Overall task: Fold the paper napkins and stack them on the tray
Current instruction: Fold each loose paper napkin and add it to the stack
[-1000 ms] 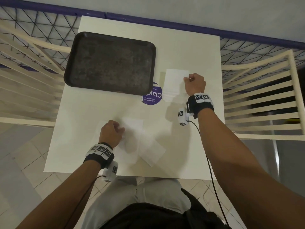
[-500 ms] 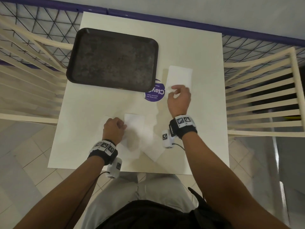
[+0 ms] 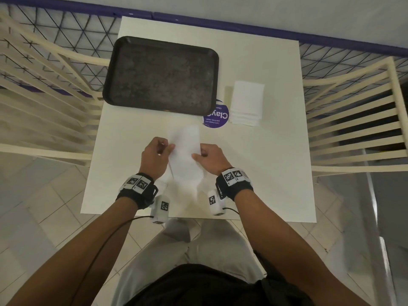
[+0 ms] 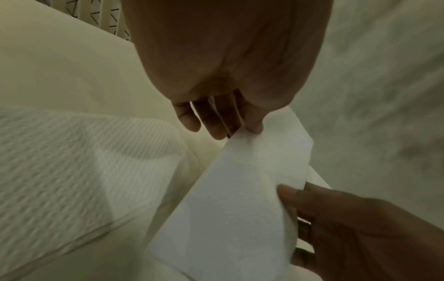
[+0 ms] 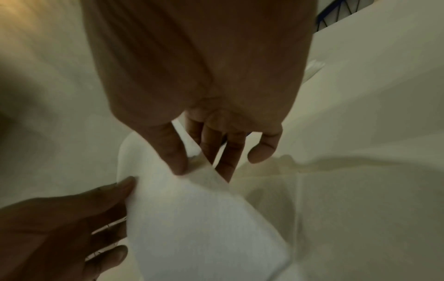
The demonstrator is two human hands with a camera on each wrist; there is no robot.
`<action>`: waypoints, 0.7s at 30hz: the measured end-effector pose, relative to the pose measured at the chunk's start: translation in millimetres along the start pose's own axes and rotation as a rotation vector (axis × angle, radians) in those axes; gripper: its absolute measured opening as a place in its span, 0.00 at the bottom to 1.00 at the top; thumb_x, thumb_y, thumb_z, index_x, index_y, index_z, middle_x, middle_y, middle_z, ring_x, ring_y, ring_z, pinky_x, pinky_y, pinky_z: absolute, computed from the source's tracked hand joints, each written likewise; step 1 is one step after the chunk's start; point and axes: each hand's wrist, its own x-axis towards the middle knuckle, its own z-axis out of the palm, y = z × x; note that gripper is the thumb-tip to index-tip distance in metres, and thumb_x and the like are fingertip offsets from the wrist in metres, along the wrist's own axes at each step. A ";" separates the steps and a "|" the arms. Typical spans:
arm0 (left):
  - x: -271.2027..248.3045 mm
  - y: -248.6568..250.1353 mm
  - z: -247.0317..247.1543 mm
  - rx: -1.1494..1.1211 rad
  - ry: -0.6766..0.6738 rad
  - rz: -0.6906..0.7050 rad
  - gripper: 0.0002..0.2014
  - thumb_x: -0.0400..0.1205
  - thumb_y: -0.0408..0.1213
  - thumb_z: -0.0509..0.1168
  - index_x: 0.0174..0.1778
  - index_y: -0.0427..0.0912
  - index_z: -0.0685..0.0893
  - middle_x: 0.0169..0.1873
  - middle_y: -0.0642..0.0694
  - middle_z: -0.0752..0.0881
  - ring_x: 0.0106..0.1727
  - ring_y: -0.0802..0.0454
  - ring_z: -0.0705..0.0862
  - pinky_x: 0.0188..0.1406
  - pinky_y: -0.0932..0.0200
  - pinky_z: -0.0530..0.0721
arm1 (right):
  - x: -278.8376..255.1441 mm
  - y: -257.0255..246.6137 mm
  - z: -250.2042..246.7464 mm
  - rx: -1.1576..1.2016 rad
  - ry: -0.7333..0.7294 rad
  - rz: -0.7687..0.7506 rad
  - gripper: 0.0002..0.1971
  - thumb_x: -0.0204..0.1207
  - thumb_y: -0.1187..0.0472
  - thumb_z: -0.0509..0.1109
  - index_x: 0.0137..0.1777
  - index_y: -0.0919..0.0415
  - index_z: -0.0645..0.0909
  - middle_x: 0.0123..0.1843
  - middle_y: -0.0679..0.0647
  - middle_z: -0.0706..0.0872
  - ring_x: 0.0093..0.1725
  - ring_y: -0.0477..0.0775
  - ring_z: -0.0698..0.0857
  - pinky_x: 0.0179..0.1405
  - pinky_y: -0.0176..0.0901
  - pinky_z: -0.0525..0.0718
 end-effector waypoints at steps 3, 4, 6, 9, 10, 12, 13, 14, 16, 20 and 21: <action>-0.1 -2.6 -6.3 -0.049 -0.059 -0.064 0.08 0.84 0.48 0.73 0.50 0.49 0.84 0.44 0.49 0.90 0.46 0.48 0.88 0.51 0.52 0.86 | -5.3 -3.5 0.3 0.028 0.042 -0.022 0.11 0.77 0.55 0.74 0.46 0.65 0.85 0.35 0.61 0.85 0.35 0.51 0.79 0.42 0.44 0.80; -1.8 -2.1 -7.9 -0.055 -0.109 -0.094 0.09 0.84 0.48 0.73 0.52 0.47 0.85 0.44 0.49 0.90 0.46 0.49 0.88 0.50 0.51 0.87 | -6.7 -5.1 -0.8 0.047 0.049 -0.032 0.08 0.77 0.56 0.74 0.47 0.62 0.87 0.32 0.55 0.84 0.34 0.49 0.79 0.41 0.42 0.80; -6.7 -0.8 -10.1 -0.053 -0.195 -0.122 0.11 0.84 0.43 0.74 0.53 0.39 0.87 0.42 0.48 0.90 0.41 0.50 0.87 0.44 0.51 0.89 | -8.9 -7.0 -3.2 0.063 0.065 -0.047 0.05 0.78 0.57 0.74 0.48 0.57 0.88 0.32 0.45 0.86 0.35 0.46 0.82 0.42 0.38 0.82; -12.9 0.6 -11.9 -0.070 -0.199 -0.108 0.05 0.85 0.36 0.73 0.46 0.38 0.87 0.34 0.51 0.89 0.35 0.48 0.85 0.39 0.54 0.88 | -10.6 -6.2 -4.6 0.084 0.063 -0.050 0.00 0.79 0.59 0.75 0.47 0.54 0.87 0.29 0.34 0.85 0.32 0.33 0.83 0.39 0.29 0.79; -13.7 0.1 -12.2 -0.109 -0.193 -0.115 0.02 0.84 0.33 0.73 0.46 0.39 0.88 0.33 0.52 0.90 0.36 0.47 0.86 0.39 0.52 0.89 | -10.8 -6.4 -4.1 0.106 0.067 -0.048 0.02 0.78 0.58 0.75 0.48 0.54 0.87 0.32 0.36 0.88 0.35 0.35 0.85 0.43 0.33 0.83; -14.4 -0.8 -13.3 -0.197 -0.189 -0.132 0.02 0.84 0.30 0.72 0.51 0.39 0.89 0.37 0.45 0.93 0.38 0.44 0.88 0.43 0.46 0.91 | -10.5 -5.0 -3.4 0.154 0.089 -0.027 0.03 0.76 0.57 0.76 0.47 0.54 0.86 0.34 0.42 0.90 0.38 0.46 0.88 0.48 0.43 0.86; -14.9 -0.9 -13.6 -0.229 -0.186 -0.142 0.04 0.84 0.30 0.72 0.53 0.38 0.89 0.40 0.41 0.94 0.39 0.43 0.89 0.46 0.44 0.91 | -11.3 -5.1 -3.4 0.180 0.094 -0.019 0.03 0.77 0.59 0.77 0.46 0.55 0.85 0.31 0.42 0.89 0.35 0.46 0.87 0.45 0.43 0.85; -15.3 -0.6 -13.9 -0.263 -0.181 -0.150 0.05 0.84 0.29 0.71 0.54 0.39 0.89 0.41 0.39 0.94 0.40 0.42 0.90 0.47 0.44 0.92 | -12.2 -5.2 -3.2 0.214 0.098 -0.023 0.04 0.77 0.61 0.77 0.47 0.57 0.84 0.29 0.42 0.87 0.32 0.46 0.85 0.43 0.41 0.83; -17.0 1.3 -14.3 -0.344 -0.170 -0.171 0.05 0.84 0.28 0.71 0.53 0.40 0.89 0.40 0.38 0.93 0.40 0.42 0.90 0.48 0.44 0.92 | -15.3 -7.1 -4.4 0.276 0.100 -0.025 0.05 0.78 0.64 0.76 0.51 0.61 0.84 0.31 0.48 0.88 0.31 0.47 0.84 0.38 0.39 0.82; -20.3 3.5 -13.6 -0.470 -0.174 -0.220 0.08 0.83 0.23 0.69 0.48 0.40 0.89 0.40 0.38 0.91 0.40 0.43 0.89 0.47 0.47 0.90 | -19.6 -9.3 -7.5 0.301 0.069 -0.059 0.05 0.79 0.71 0.70 0.52 0.62 0.82 0.34 0.60 0.80 0.31 0.44 0.77 0.31 0.28 0.75; -20.6 3.8 -13.3 -0.481 -0.176 -0.223 0.09 0.82 0.21 0.68 0.47 0.39 0.90 0.41 0.37 0.91 0.41 0.43 0.89 0.48 0.47 0.90 | -19.1 -8.4 -7.6 0.285 0.067 -0.077 0.07 0.78 0.73 0.68 0.51 0.64 0.83 0.35 0.59 0.81 0.31 0.44 0.77 0.31 0.28 0.75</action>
